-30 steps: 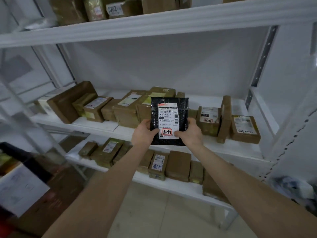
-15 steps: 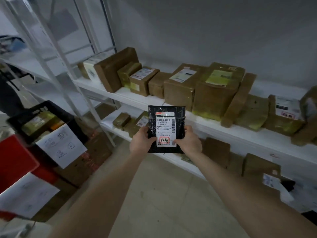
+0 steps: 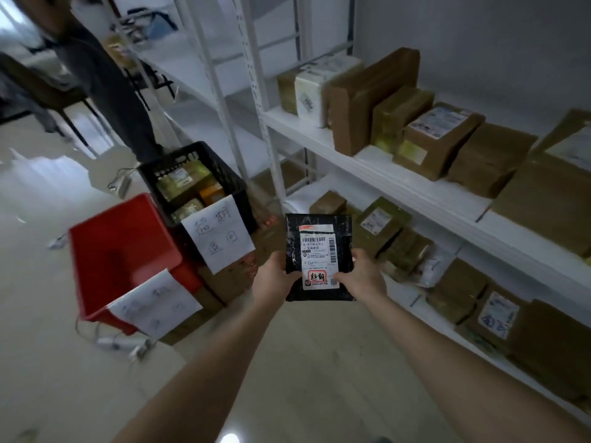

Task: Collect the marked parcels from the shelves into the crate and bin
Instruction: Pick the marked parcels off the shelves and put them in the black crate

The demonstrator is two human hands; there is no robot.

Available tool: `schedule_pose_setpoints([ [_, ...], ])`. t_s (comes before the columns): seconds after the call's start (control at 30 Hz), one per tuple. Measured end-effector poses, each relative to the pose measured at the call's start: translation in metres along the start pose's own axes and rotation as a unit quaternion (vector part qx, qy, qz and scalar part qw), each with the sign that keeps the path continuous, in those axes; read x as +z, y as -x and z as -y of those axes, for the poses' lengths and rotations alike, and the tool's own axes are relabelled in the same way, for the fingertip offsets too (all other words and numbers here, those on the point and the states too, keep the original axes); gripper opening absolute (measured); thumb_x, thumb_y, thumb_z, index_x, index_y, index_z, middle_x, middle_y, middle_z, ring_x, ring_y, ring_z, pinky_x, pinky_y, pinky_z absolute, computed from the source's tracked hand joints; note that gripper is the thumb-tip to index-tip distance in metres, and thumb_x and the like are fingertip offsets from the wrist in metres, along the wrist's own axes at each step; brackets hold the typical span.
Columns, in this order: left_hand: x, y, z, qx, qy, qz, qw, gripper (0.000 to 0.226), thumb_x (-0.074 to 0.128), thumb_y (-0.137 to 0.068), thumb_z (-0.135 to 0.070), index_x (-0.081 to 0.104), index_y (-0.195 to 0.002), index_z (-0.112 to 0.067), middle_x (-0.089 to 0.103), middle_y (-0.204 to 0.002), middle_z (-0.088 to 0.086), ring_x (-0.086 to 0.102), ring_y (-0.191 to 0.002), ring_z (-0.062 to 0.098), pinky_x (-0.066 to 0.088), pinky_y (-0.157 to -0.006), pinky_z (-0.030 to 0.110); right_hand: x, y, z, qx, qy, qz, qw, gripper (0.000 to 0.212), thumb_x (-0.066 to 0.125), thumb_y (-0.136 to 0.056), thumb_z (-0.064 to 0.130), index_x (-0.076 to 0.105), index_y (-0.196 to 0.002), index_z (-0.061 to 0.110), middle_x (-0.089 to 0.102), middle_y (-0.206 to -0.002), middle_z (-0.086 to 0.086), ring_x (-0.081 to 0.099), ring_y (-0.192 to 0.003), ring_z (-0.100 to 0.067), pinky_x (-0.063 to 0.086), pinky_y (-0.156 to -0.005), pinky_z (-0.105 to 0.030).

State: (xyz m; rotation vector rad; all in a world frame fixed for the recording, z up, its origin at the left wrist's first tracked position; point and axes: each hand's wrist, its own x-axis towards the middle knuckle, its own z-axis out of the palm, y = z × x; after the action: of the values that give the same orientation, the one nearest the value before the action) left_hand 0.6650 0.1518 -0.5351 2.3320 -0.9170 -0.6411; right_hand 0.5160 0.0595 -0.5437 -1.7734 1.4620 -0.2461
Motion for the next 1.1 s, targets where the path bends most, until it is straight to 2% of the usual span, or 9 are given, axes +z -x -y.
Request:
schedule_pose_setpoints([
  [0.23,-0.048,-0.074,0.063,-0.077,0.020,-0.048,0.996,0.050,0.071,-0.081,-0.030,0.053,-0.126,-0.019,0.067,-0.117,-0.003,0.064,-0.103,0.017,0.052,-0.074,0.029,0.080,-0.071,0.079,-0.053,0.020,0.069,0.996,0.059,0.077,-0.074,0.022,0.046,-0.125,0.024,0.060,-0.123,0.004,0.061,-0.101,-0.019,0.050,-0.079,-0.035],
  [0.3,-0.061,-0.102,0.078,-0.102,0.023,-0.058,0.993,0.049,0.071,-0.081,-0.030,0.053,-0.125,-0.019,0.068,-0.115,-0.001,0.064,-0.101,0.018,0.054,-0.077,0.032,0.102,-0.097,0.103,-0.061,0.036,0.090,0.993,0.057,0.077,-0.073,0.022,0.047,-0.122,0.024,0.061,-0.120,0.005,0.061,-0.099,-0.018,0.048,-0.076,-0.032],
  [0.4,-0.082,-0.147,0.098,-0.143,0.040,-0.075,0.986,0.048,0.072,-0.081,-0.029,0.053,-0.125,-0.020,0.068,-0.111,-0.002,0.065,-0.096,0.018,0.057,-0.076,0.036,0.134,-0.143,0.143,-0.077,0.051,0.128,0.988,0.056,0.077,-0.072,0.023,0.047,-0.120,0.025,0.062,-0.117,0.005,0.061,-0.100,-0.019,0.050,-0.081,-0.036],
  [0.63,-0.133,-0.241,0.137,-0.212,0.045,-0.089,0.972,0.051,0.071,-0.081,-0.031,0.052,-0.127,-0.019,0.066,-0.116,-0.002,0.061,-0.101,0.015,0.046,-0.074,0.027,0.201,-0.223,0.236,-0.113,0.104,0.188,0.970,0.053,0.074,-0.079,0.021,0.048,-0.125,0.021,0.063,-0.119,0.003,0.061,-0.104,-0.020,0.051,-0.078,-0.032],
  [0.77,-0.163,-0.285,0.164,-0.243,0.046,-0.110,0.963,0.046,0.073,-0.080,-0.033,0.055,-0.120,-0.019,0.066,-0.114,-0.003,0.063,-0.100,0.017,0.051,-0.080,0.032,0.242,-0.251,0.278,-0.111,0.105,0.228,0.961,0.052,0.069,-0.083,0.018,0.045,-0.130,0.017,0.062,-0.124,0.000,0.060,-0.107,-0.020,0.040,-0.069,-0.024],
  [0.9,-0.198,-0.347,0.192,-0.239,0.049,-0.120,0.962,0.045,0.073,-0.080,-0.031,0.055,-0.119,-0.018,0.066,-0.117,-0.001,0.062,-0.104,0.019,0.052,-0.083,0.033,0.281,-0.286,0.326,-0.106,0.105,0.216,0.965,0.045,0.066,-0.087,0.021,0.045,-0.127,0.021,0.062,-0.122,0.001,0.058,-0.093,-0.019,0.038,-0.067,-0.027],
  [1.03,-0.223,-0.424,0.215,-0.229,0.069,-0.096,0.966,0.040,0.071,-0.083,-0.029,0.054,-0.116,-0.016,0.065,-0.111,-0.002,0.062,-0.101,0.019,0.049,-0.075,0.029,0.318,-0.335,0.374,-0.097,0.085,0.172,0.977,0.055,0.066,-0.087,0.024,0.038,-0.135,0.026,0.063,-0.123,0.002,0.063,-0.099,-0.022,0.051,-0.073,-0.035],
  [1.1,-0.231,-0.464,0.227,-0.232,0.090,-0.076,0.966,0.038,0.070,-0.084,-0.030,0.054,-0.115,-0.015,0.064,-0.107,-0.002,0.063,-0.098,0.020,0.048,-0.073,0.029,0.336,-0.362,0.391,-0.078,0.086,0.150,0.982,0.057,0.065,-0.088,0.025,0.037,-0.137,0.025,0.063,-0.123,0.001,0.062,-0.102,-0.023,0.052,-0.076,-0.035],
])
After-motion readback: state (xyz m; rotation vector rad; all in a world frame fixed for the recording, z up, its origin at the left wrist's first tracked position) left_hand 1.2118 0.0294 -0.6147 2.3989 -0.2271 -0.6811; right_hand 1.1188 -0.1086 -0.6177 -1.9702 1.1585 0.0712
